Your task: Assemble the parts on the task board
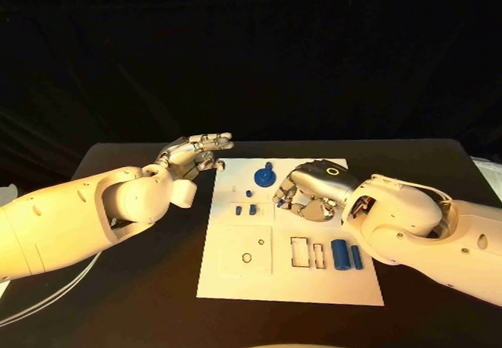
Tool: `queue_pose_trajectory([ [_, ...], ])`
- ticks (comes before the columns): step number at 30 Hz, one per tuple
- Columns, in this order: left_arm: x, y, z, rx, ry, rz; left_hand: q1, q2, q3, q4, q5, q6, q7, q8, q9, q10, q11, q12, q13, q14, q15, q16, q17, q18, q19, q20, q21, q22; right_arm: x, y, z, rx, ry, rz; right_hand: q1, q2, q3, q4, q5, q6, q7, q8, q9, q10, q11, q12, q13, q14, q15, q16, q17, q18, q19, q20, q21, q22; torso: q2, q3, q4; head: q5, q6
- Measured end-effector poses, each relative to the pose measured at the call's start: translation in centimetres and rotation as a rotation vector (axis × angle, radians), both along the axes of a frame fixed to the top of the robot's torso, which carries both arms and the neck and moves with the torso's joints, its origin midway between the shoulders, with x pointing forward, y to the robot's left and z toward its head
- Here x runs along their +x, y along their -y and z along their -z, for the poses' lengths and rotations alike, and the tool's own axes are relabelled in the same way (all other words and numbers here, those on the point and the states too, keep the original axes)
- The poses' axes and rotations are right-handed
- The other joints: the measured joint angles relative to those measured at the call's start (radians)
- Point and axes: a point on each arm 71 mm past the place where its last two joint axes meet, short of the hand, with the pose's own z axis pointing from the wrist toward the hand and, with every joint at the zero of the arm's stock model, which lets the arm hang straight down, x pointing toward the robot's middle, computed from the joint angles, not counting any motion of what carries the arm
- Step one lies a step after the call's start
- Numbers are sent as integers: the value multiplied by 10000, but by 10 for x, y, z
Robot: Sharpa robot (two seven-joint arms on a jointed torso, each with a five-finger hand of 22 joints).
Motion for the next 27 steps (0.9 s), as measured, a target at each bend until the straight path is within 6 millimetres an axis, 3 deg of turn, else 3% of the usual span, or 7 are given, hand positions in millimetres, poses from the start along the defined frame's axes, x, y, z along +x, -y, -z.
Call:
queue_pose_trajectory([
  [6, -1, 3, 0, -31, -4, 76, 0, 0, 0, 0, 0, 0, 0, 0, 0, -1, 1, 0, 0, 0, 0, 0, 0, 0, 0, 0, 0, 0, -7, -18, 24, 44, -551, -320, 0, -1, 1, -55, 0, -34, 35, -28, 5, 0, 1, 0, -12, 0, 0, 0, -1, 0, 0, 0, 0, -1, 1, -1, 2, 255, -126],
  [13, -2, 5, -1, -52, -5, 125, 0, 0, 0, 0, 0, 0, 0, 0, 1, -1, 1, 0, 0, 0, 0, 0, 1, 0, 0, 0, 0, 0, -12, -31, 44, 18, -988, -543, -14, -16, 28, -84, -1, -35, 36, 0, 9, 16, 19, 0, -12, 0, 1, 0, -1, 0, 0, 0, 0, -1, 5, 6, 5, 424, -254],
  [27, -2, 5, -1, -56, -6, 135, 0, 0, -28, -28, 0, -36, 35, 0, 1, -1, 1, 0, 0, 1, 0, 0, -8, 0, 0, 0, 0, -12, -11, -35, 56, -221, -1276, -642, -11, -19, 27, -84, -7, -50, 52, 12, 57, -3, 36, 1, -10, 0, 1, 0, -3, 0, 0, 1, 0, -2, 1, 16, -15, 504, -358],
])
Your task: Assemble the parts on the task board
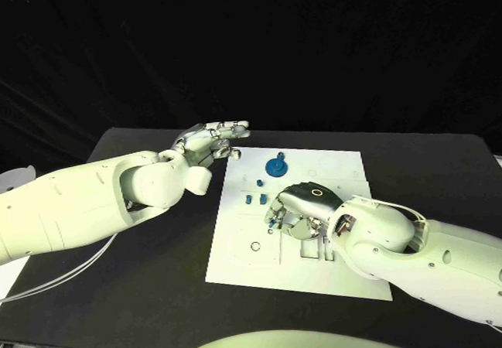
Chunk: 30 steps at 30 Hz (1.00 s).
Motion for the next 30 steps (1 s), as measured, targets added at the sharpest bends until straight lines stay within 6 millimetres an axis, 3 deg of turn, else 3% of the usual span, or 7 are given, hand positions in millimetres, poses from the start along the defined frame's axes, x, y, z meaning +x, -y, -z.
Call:
queue_pose_trajectory([
  [30, 0, 0, 0, -4, -7, 16, 0, 0, 1, 0, 0, 1, -1, 0, 1, 0, 0, 0, 0, 0, 0, 0, 2, 0, 0, 0, 0, 1, 0, -3, 10, -409, -310, -138, -28, -52, -2, 1, 5, -16, 17, -21, 14, -34, 2, 1, -7, 0, 0, 0, 7, -1, 0, 0, 0, 5, 2, -5, 9, 45, -98],
])
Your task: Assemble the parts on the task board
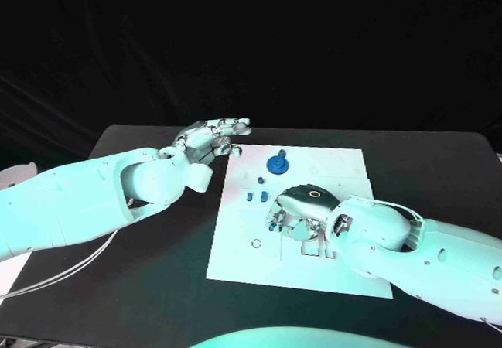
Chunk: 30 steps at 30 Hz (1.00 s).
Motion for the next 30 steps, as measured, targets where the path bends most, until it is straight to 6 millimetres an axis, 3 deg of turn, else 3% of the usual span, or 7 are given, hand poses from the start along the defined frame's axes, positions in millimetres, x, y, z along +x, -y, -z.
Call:
queue_pose_trajectory([
  [10, 0, 0, 0, -3, -4, 12, 0, 0, 0, 0, 0, -34, -34, 38, 0, -36, -36, 40, 0, 0, 0, 0, -30, -1, 0, 0, 0, 1, 0, -3, 3, -152, -22, -81, 0, 0, -27, -26, 2, -3, 3, -8, 0, 0, 1, 1, -1, 0, 0, 0, -1, 1, 0, 0, 0, -1, -3, 0, -8, 14, -22],
  [12, 0, 0, 0, -4, -6, 16, 0, 0, 0, 0, 0, -34, -34, 38, 0, -36, -36, 40, 0, 0, 0, 0, -30, -1, 0, 0, 0, 0, 0, -4, 3, -194, -15, -92, -82, -81, -44, -44, 5, -65, 65, -9, 70, -101, 78, -39, -7, 0, 0, 0, -2, 1, 0, 0, 0, -2, -4, -1, -8, 14, -27],
  [16, 0, 0, 0, -3, -11, 19, 0, 0, 0, 0, 0, -34, -34, 38, 1, -42, -30, 40, 0, 0, 0, 0, -29, 0, 0, 0, 0, -3, 1, -6, 3, -240, 16, -93, -539, -313, -247, 69, 62, -406, 365, -146, 42, -784, 226, -73, -50, -1, 183, -21, -2, 1, -78, 78, -87, -2, -4, -1, -9, 14, -30],
  [20, 0, 0, 0, -3, -13, 20, 0, 0, -16, 17, 0, -34, -34, 37, 0, -89, 17, 84, 0, -35, 35, 0, -48, -1, 0, 0, -42, -22, 1, -5, 4, -267, 36, -76, -780, -554, -487, 155, 62, -892, 386, -155, -118, -1390, 311, -26, -60, 0, 253, -96, -2, -1, -169, 169, -268, -119, -6, -1, -10, 17, -31],
  [23, 0, -1, 0, -1, -13, 15, 0, 0, -29, 29, 0, -34, -34, 37, 0, -90, 18, 85, 0, -35, 35, 0, -48, -1, 0, 0, -42, -22, 2, -6, 4, -257, 61, -62, -807, -582, -595, 128, 62, -1081, 418, -155, -200, -1736, 391, -28, -98, 12, 311, -135, -3, 0, -200, 200, -325, -220, -7, -1, -9, 16, -31],
  [26, 0, -1, 0, 3, -14, 9, 0, 0, -28, 29, 0, -34, -34, 38, 0, -90, 18, 86, 0, -35, 35, 0, -48, -1, 0, 0, -42, -21, 2, -6, 4, -225, 87, -38, -807, -582, -678, 100, 62, -1180, 429, -155, -249, -1931, 431, -25, -56, -2, 324, -135, -3, 154, -235, 235, -325, -266, -7, -2, -12, 8, -25],
  [30, 0, -1, 0, 4, -16, 8, 0, 0, -28, 29, 0, -34, -34, 37, 1, -90, 18, 86, 0, -35, 35, 0, -47, -1, 0, 0, -42, -21, 1, -5, 4, -151, 126, 1, -806, -583, -704, 127, 61, -1181, 430, -155, -251, -1996, 474, -26, -61, -2, 324, -135, -4, 154, -235, 235, -365, -288, -9, 5, -14, -9, -1],
])
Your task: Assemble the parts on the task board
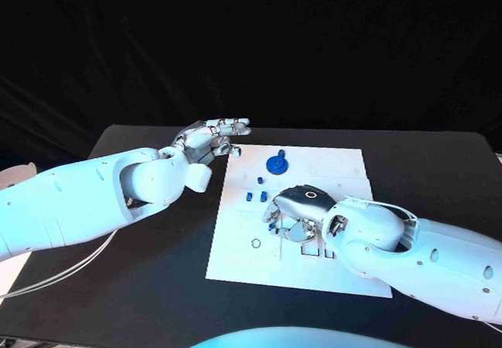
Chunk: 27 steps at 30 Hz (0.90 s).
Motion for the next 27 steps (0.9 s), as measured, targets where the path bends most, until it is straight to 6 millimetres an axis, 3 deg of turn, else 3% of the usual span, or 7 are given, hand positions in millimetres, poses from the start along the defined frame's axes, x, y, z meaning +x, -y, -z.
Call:
queue_pose_trajectory([
  [3, 0, 0, 0, 1, -2, -1, 0, 0, 0, 0, 0, 0, 0, 0, 0, 0, 0, 0, 0, 0, 0, 0, 0, 0, 0, 0, 0, 0, -1, 3, 0, 57, 41, 53, 0, 0, -19, -19, 0, -1, 0, 0, -9, -76, 57, -15, -27, 0, 0, -59, 0, 1, 0, 0, 0, -32, 1, 6, 0, -15, 25],
  [7, 0, -1, 0, 6, -6, -9, 0, 0, -29, -29, 0, -36, 36, 0, 0, 0, 0, 0, 0, 0, 0, 0, 0, 0, 0, 0, 0, 1, -3, 13, -2, 185, 147, 192, 1, 0, -27, -27, 0, 0, 0, 0, -9, -21, 3, 30, 8, 0, 0, -59, -1, 0, -36, 35, -40, -61, 1, 10, 0, -43, 56],
  [13, 0, -3, 0, 18, -16, -28, 0, 0, -29, -29, 0, -36, 35, 0, 0, 0, 0, 0, 0, 0, 0, 0, 0, -1, 0, 0, 0, 1, -6, 32, -20, 614, 550, 411, 1, -1, -166, -82, 0, 0, 0, -1, -35, -20, 3, 68, 7, 36, 36, -116, -1, 2, -35, 35, -104, -149, 1, 7, -4, -149, 131],
  [20, -1, -5, 0, 27, -26, -43, 0, 0, -29, -29, 0, -36, 35, 0, 0, 0, 0, 0, 0, 0, 0, 0, 1, 0, -36, 36, 0, -8, 10, 76, -49, 453, 1231, 1317, 17, -122, -386, -110, -1, -202, 24, -1, -103, -237, 6, 68, 6, 37, 36, -116, -2, 2, -35, 35, -104, -166, -5, -5, -34, -341, 281],
  [27, -2, -5, 0, 18, -33, -15, 0, 0, -28, -29, 0, -36, 35, -1, 0, 1, 0, 0, 0, 0, 0, 0, 1, 0, -36, 36, 0, -8, 22, 115, -57, 12, 1409, 2260, 20, -204, -637, -84, -1, -329, -29, -2, -137, -237, 6, 68, 5, 37, 36, -116, -3, 1, -71, 71, -145, -184, -21, -23, -88, -446, 401],
])
